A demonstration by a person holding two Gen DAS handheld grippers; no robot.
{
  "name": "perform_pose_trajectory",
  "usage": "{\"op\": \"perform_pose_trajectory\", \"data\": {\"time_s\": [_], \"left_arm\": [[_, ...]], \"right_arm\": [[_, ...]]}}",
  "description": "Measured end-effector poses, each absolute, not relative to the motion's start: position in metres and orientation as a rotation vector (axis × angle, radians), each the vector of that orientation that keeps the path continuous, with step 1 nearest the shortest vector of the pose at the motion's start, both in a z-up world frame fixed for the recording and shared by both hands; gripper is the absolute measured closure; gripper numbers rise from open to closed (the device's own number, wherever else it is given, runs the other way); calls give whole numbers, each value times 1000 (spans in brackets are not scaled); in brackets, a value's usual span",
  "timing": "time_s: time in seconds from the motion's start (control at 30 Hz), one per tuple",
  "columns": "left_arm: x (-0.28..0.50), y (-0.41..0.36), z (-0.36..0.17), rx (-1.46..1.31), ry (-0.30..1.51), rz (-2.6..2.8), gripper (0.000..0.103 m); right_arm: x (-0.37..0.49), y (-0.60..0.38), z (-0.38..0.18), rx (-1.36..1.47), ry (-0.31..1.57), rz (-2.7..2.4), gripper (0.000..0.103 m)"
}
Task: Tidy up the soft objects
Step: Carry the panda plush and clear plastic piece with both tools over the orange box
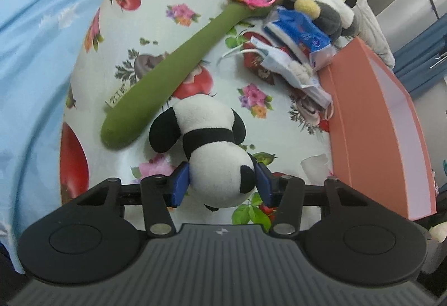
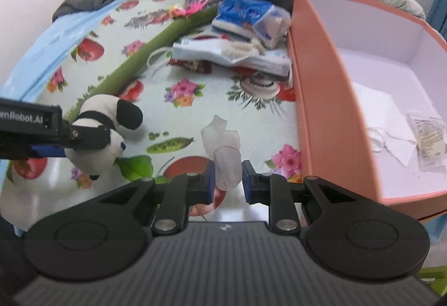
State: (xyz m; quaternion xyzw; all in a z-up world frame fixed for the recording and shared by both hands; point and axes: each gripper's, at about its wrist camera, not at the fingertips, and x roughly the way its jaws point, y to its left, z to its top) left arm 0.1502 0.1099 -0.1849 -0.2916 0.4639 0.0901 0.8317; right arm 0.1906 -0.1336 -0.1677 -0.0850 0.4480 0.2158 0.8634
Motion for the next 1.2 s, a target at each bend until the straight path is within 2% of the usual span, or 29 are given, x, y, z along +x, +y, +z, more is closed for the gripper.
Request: {"op": "perform_pose_trajectory", "data": {"time_s": [0.73, 1.2], "left_arm": [[89, 56, -55, -421, 804, 34, 47], [74, -2, -21, -366, 744, -127, 47]], "right_arm": [[129, -178, -38, -25, 713, 469, 79], [100, -224, -4, 5, 645, 383, 79]]}}
